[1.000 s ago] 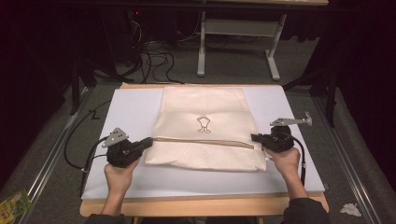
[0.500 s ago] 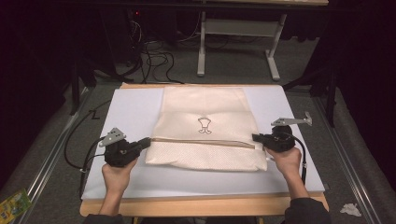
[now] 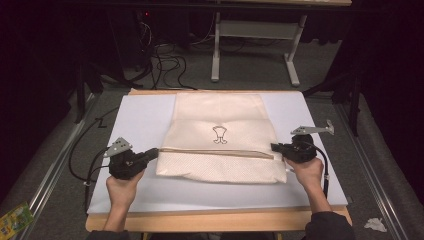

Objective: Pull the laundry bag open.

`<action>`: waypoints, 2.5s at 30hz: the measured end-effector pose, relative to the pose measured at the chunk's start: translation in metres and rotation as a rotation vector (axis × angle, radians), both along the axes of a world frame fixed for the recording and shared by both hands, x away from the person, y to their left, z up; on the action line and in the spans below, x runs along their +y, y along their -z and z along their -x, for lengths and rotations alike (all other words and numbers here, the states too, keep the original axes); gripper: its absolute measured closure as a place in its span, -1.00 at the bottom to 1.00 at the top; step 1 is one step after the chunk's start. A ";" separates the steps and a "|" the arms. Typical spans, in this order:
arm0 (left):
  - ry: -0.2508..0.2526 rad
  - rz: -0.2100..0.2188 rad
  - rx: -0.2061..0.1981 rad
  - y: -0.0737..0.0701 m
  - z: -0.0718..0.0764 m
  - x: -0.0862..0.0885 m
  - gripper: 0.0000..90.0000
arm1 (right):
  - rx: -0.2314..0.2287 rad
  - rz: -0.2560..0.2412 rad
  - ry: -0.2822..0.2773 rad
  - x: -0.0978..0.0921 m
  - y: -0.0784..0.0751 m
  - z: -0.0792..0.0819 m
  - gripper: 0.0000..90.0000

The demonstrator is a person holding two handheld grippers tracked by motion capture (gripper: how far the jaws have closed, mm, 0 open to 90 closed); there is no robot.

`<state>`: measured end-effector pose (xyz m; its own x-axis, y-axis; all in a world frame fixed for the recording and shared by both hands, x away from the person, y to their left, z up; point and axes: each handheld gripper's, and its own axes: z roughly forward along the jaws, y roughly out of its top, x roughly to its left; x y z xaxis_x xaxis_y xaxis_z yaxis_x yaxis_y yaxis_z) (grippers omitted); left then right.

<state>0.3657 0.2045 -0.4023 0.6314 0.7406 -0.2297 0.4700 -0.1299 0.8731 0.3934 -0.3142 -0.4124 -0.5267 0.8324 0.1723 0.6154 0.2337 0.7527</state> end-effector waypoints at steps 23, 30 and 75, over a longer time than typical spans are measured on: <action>-0.024 -0.019 0.018 0.011 0.001 -0.001 0.94 | -0.009 0.020 0.031 -0.001 0.001 -0.002 0.97; -0.023 -0.040 0.018 0.013 0.001 -0.001 0.94 | -0.010 0.016 0.037 -0.003 -0.001 -0.003 0.97; 0.009 -0.036 0.021 0.026 0.003 -0.001 0.94 | 0.021 0.024 0.029 -0.004 0.017 0.000 0.94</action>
<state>0.3628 0.2037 -0.4282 0.6332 0.7431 -0.2165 0.4870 -0.1651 0.8576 0.3933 -0.3177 -0.4297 -0.4984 0.8515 0.1627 0.6381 0.2333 0.7338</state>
